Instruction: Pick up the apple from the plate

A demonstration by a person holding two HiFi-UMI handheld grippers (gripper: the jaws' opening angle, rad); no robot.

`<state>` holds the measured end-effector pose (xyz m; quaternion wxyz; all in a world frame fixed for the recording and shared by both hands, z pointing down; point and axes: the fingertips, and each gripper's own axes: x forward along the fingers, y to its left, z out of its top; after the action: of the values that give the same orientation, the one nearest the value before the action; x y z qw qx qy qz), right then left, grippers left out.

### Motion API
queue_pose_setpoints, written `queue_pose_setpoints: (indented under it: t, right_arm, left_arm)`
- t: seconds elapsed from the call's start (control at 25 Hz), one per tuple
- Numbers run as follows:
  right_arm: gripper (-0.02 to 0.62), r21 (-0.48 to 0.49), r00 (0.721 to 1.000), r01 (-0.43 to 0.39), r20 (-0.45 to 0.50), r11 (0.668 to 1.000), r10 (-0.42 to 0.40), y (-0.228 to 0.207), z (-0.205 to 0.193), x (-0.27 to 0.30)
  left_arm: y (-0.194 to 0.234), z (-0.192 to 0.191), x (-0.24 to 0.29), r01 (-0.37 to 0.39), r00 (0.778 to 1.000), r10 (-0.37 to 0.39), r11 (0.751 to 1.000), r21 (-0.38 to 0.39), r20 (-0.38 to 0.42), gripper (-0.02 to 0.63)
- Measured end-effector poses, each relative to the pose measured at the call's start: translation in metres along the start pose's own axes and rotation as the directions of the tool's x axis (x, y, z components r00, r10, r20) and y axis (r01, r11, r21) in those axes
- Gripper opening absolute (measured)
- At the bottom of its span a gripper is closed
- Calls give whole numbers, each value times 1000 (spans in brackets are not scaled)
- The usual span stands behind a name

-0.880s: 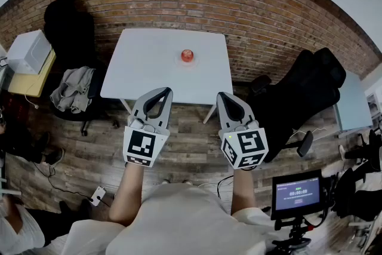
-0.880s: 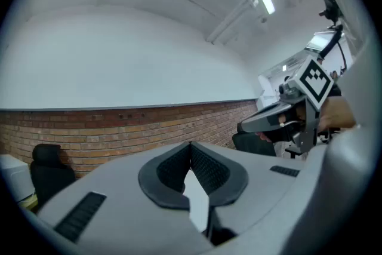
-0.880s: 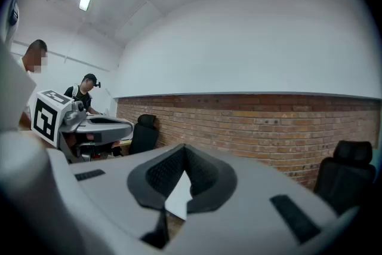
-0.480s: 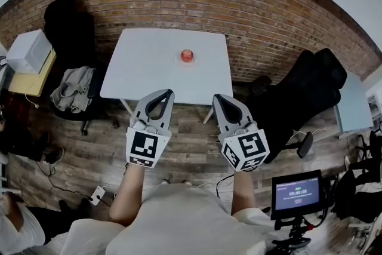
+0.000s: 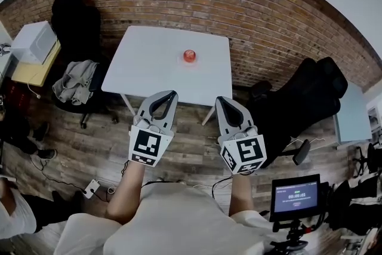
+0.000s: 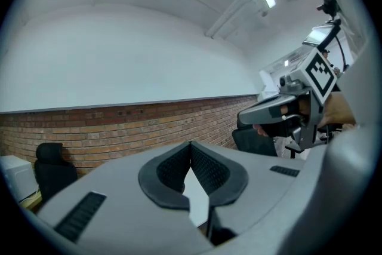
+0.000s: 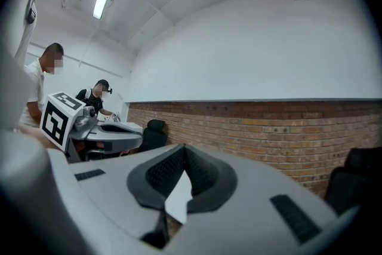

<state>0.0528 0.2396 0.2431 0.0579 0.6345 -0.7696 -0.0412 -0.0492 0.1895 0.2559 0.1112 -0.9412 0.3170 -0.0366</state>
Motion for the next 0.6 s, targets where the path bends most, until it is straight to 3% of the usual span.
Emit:
queue_pose_setpoints:
  t: [0.24, 0.6]
  right_arm:
    - [2, 69, 998, -39, 43, 997, 36, -12, 13, -19]
    - [2, 88, 997, -72, -14, 993, 74, -13, -12, -28]
  left_arm:
    - [-22, 17, 1, -20, 1000, 20, 1000, -2, -17, 6]
    - [-44, 6, 0, -24, 999, 23, 999, -37, -27, 6]
